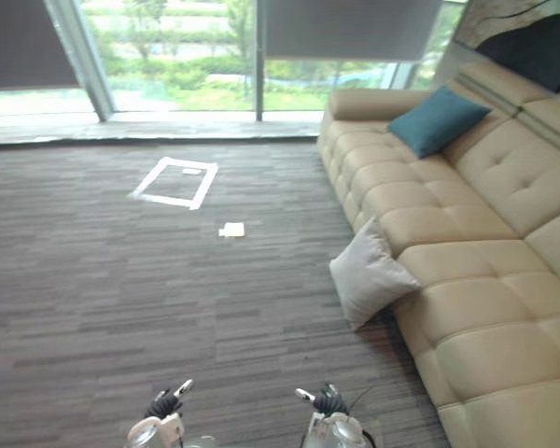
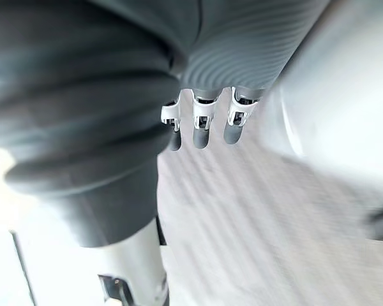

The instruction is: Pick up cushions and gather them together orderly.

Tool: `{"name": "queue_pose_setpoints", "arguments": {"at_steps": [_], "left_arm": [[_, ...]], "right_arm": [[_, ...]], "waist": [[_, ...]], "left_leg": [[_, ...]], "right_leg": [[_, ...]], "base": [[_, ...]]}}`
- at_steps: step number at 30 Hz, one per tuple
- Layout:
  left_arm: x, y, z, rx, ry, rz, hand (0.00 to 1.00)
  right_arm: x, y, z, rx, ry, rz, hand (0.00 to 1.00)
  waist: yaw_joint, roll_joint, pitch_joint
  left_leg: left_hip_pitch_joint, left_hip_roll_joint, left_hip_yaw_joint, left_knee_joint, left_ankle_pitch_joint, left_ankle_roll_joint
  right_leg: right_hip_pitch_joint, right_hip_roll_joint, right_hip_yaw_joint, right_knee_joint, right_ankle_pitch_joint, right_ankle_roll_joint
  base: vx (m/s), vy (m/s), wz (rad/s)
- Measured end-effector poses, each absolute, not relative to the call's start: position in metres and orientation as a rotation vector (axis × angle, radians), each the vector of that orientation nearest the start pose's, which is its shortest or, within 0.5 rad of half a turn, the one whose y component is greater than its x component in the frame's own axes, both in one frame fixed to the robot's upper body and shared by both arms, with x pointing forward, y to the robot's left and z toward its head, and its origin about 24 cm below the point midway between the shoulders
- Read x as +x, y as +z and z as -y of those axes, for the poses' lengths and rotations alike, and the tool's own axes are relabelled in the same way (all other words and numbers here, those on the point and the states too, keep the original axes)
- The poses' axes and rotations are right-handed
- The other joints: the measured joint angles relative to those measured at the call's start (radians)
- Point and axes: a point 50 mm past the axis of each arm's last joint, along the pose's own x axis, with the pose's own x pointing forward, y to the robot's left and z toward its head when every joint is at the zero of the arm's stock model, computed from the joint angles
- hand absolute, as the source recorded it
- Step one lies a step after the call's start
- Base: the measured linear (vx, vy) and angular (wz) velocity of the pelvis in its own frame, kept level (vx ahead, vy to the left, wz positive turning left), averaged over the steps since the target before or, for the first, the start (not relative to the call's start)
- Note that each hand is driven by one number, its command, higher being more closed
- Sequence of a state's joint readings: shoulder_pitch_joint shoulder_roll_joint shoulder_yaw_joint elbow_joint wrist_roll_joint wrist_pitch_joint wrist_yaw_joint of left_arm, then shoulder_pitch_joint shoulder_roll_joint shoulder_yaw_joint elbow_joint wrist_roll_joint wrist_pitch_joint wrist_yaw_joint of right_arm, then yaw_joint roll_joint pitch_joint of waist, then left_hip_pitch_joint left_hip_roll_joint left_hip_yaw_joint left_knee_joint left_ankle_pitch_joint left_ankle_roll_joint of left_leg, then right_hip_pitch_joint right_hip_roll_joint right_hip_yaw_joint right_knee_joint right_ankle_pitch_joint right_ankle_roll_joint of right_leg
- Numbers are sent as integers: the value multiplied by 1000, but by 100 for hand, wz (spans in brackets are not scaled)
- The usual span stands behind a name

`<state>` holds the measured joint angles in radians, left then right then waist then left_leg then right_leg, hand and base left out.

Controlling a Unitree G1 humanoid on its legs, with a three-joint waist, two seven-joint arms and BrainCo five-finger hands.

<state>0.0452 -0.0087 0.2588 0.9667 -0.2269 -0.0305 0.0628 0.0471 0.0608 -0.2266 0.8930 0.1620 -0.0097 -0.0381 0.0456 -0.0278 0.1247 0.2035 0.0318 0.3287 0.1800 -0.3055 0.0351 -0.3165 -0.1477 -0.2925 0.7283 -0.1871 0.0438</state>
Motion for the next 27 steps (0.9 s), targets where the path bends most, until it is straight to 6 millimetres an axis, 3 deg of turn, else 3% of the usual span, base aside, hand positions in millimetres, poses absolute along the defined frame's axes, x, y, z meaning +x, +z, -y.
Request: {"name": "queue_pose_setpoints", "arguments": {"at_steps": [1, 3, 5, 6, 7, 8, 9, 10, 11, 12, 13, 14, 15, 17, 18, 19, 20, 21, 22, 23, 24, 25, 26, 27], "left_arm": [[125, -152, -183, -313, 414, -959, 0], [127, -152, -177, -321, 399, -963, 0], [125, -154, -172, -331, 389, -972, 0], [125, -154, -166, -326, 369, -979, 0], [127, -153, -164, -327, 361, -974, 0], [130, -152, -163, -331, 352, -963, 0], [130, -152, -164, -338, 357, -961, 0], [130, -152, -165, -340, 361, -958, 0], [130, -151, -169, -349, 385, -947, 0], [131, -150, -170, -347, 386, -941, 0], [134, -148, -176, -333, 391, -921, 0], [136, -146, -177, -328, 391, -909, 0], [140, -144, -176, -329, 386, -889, 0], [142, -143, -175, -337, 387, -874, 0], [142, -142, -175, -340, 389, -871, 0], [142, -142, -174, -341, 389, -871, 0], [141, -143, -173, -343, 389, -876, 0], [137, -145, -173, -341, 391, -889, 0], [136, -145, -176, -336, 395, -893, 0], [135, -146, -180, -323, 399, -899, 0], [133, -147, -181, -319, 398, -906, 0], [133, -147, -181, -317, 396, -909, 0], [133, -148, -181, -306, 387, -918, 0], [132, -149, -181, -303, 386, -927, 0]], "right_arm": [[136, -145, 168, 301, -337, -918, 0], [136, -145, 172, 309, -356, -915, 0], [136, -145, 174, 304, -360, -910, 0], [138, -144, 177, 292, -356, -906, 0], [138, -144, 178, 289, -357, -907, 0], [139, -143, 180, 285, -360, -901, 0], [141, -142, 182, 279, -361, -893, 0], [142, -142, 183, 275, -363, -892, 0], [144, -143, 181, 276, -356, -905, 0], [143, -144, 180, 278, -351, -914, 0], [141, -147, 171, 287, -331, -945, 0], [140, -148, 169, 288, -322, -956, 0], [141, -148, 166, 289, -312, -958, 0], [140, -148, 163, 301, -314, -960, 0], [140, -148, 160, 307, -314, -961, 0], [140, -149, 159, 309, -313, -962, 0], [138, -149, 159, 309, -313, -968, 0], [134, -151, 158, 304, -313, -978, 0], [133, -151, 156, 308, -311, -984, 0], [129, -152, 154, 301, -297, -997, 0], [129, -152, 154, 298, -295, -997, 0], [128, -152, 154, 294, -293, -998, 0], [127, -153, 154, 290, -290, -1003, 0], [128, -152, 155, 284, -285, -997, 0]], "waist": [[-3, -2, 2], [-10, -1, 3], [-31, 3, 3], [-41, 24, 4], [-38, 32, 7], [-38, 44, 11], [-39, 66, 14], [-38, 80, 15], [-27, 87, 30], [-24, 85, 34], [-7, 63, 47], [-1, 55, 50], [9, 46, 54], [15, 48, 54], [16, 45, 50], [19, 47, 47], [21, 54, 37], [21, 55, 15], [21, 49, 6], [21, 17, -10], [24, 6, -16], [21, 4, -17], [22, 7, -15], [23, 12, -12]], "left_leg": [[30, 0, 13, -14, -16, -15], [68, -6, 17, -34, -32, -41], [131, -12, -7, -61, -47, -59], [146, 16, -53, -23, -44, -67], [131, 28, -79, 42, -38, -77], [50, 59, -136, 269, -13, -117], [-54, 88, -190, 509, 64, -203], [-117, 104, -215, 644, 107, -231], [-202, 126, -224, 829, 130, -231], [-226, 133, -223, 870, 123, -217], [-298, 137, -205, 903, 93, -165], [-325, 142, -192, 887, 81, -147], [-382, 154, -167, 816, 54, -112], [-421, 141, -180, 586, 28, -103], [-442, 110, -244, 417, 32, -108], [-450, 97, -288, 350, 42, -111], [-458, 79, -394, 226, 81, -105], [-459, 66, -421, 230, 174, -115], [-454, 59, -410, 243, 167, -133], [-430, 53, -326, 250, 148, -107], [-401, 50, -268, 256, 131, -80], [-386, 48, -249, 255, 126, -71], [-332, 47, -194, 244, 108, -42], [-299, 48, -168, 230, 96, -29]], "right_leg": [[-15, 29, -37, -152, 29, -10], [-23, 62, -63, -296, 76, -15], [-8, 89, -60, -343, 127, -99], [10, 104, -65, -302, 118, -181], [21, 109, -70, -291, 84, -183], [54, 128, -69, -281, 35, -179], [95, 150, -57, -299, 11, -183], [119, 170, -48, -317, 1, -184], [189, 204, 0, -357, -9, -191], [220, 212, 15, -379, -10, -192], [320, 218, 78, -449, -10, -192], [351, 216, 103, -474, -9, -191], [415, 215, 148, -519, -5, -183], [465, 201, 216, -550, -11, -159], [483, 187, 265, -560, -34, -124], [489, 181, 283, -562, -48, -111], [496, 177, 332, -555, -77, -88], [495, 164, 379, -532, -112, -55], [494, 154, 400, -518, -122, -41], [468, 119, 448, -447, -126, -23], [423, 103, 481, -349, -114, -4], [408, 95, 483, -313, -105, 12], [359, 81, 486, -183, -71, 55], [318, 73, 474, -106, -58, 65]], "base": [[394, -23, -15], [563, -42, -3], [693, -82, 24], [557, -112, 23], [818, -205, 15], [636, -184, -10], [636, -147, -26], [628, -61, -72], [503, -6, -75], [698, -1, -116], [542, 9, -93], [620, 20, -121], [486, 77, -107], [496, 170, -113], [334, 182, -99], [349, 227, -127], [584, 444, -130], [494, 388, -126], [518, 404, -116], [457, 372, -110], [457, 372, -106], [424, 426, -109], [214, 252, -94], [305, 382, -140]]}}
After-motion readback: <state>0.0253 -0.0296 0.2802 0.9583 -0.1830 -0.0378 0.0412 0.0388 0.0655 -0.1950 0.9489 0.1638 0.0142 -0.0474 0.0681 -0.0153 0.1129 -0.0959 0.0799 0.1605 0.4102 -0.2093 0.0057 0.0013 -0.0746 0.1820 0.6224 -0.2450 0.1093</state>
